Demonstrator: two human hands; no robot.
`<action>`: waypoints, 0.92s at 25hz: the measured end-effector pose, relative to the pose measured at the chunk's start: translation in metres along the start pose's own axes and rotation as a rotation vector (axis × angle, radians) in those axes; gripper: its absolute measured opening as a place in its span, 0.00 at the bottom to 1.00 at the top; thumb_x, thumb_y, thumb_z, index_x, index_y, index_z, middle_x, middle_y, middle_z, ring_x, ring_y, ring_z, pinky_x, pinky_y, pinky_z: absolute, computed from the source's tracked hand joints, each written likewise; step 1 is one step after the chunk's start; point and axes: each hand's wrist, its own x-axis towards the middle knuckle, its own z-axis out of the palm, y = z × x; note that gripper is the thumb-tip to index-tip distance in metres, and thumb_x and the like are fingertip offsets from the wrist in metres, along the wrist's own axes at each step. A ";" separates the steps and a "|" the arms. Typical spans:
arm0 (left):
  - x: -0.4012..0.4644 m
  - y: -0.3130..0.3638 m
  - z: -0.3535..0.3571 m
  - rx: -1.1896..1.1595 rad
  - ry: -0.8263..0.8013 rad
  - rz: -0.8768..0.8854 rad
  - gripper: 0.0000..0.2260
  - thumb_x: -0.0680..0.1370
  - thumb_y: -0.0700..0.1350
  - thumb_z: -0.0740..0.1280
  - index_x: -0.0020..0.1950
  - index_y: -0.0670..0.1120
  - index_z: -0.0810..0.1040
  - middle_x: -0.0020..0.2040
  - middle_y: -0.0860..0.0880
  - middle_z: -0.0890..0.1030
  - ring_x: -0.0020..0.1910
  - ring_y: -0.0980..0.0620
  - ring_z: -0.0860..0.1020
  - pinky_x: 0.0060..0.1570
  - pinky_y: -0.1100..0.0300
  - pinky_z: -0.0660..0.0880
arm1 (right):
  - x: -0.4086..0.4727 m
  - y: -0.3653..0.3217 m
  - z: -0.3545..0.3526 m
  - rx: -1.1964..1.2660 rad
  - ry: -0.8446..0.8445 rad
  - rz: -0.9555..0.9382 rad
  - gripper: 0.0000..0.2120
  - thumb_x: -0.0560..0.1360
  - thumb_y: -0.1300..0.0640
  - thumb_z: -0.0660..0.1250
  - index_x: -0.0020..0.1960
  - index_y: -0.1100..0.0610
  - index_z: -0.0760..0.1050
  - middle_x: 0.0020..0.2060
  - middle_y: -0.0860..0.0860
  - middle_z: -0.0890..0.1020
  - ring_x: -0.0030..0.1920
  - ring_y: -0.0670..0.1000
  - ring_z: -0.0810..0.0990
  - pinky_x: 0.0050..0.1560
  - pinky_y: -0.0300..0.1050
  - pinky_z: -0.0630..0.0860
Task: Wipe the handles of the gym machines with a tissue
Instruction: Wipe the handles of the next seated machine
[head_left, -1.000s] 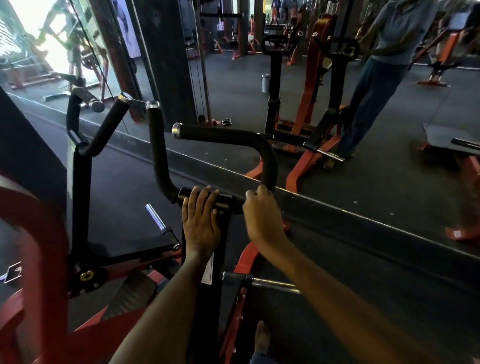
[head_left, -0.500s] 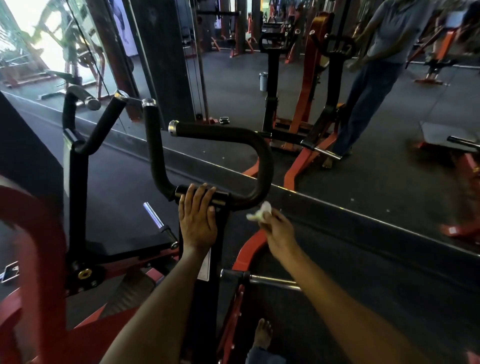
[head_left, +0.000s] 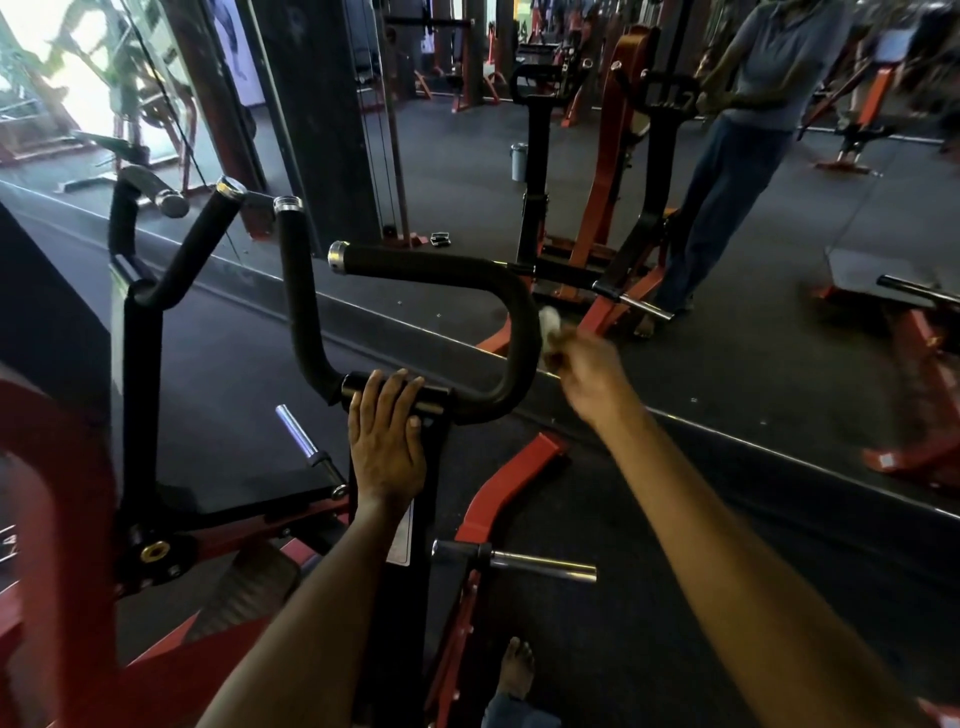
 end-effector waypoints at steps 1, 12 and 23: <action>0.000 0.000 0.000 -0.001 0.000 0.000 0.19 0.81 0.47 0.51 0.69 0.47 0.69 0.70 0.44 0.71 0.75 0.43 0.61 0.74 0.43 0.53 | 0.010 -0.018 0.009 -0.113 -0.008 -0.161 0.06 0.77 0.63 0.62 0.49 0.58 0.77 0.43 0.53 0.80 0.42 0.48 0.79 0.42 0.40 0.77; -0.001 -0.002 0.000 0.004 0.003 -0.001 0.19 0.81 0.47 0.50 0.70 0.48 0.69 0.71 0.45 0.71 0.75 0.45 0.60 0.75 0.47 0.52 | -0.030 0.048 -0.013 -0.857 0.067 -1.025 0.08 0.74 0.66 0.66 0.52 0.63 0.79 0.43 0.52 0.75 0.43 0.40 0.72 0.47 0.28 0.71; 0.000 -0.002 0.001 0.019 0.012 -0.006 0.19 0.81 0.47 0.51 0.70 0.49 0.68 0.71 0.46 0.71 0.75 0.46 0.60 0.75 0.49 0.50 | -0.026 0.045 0.002 -1.192 0.015 -1.162 0.09 0.75 0.65 0.66 0.55 0.63 0.78 0.46 0.55 0.77 0.48 0.50 0.75 0.48 0.42 0.78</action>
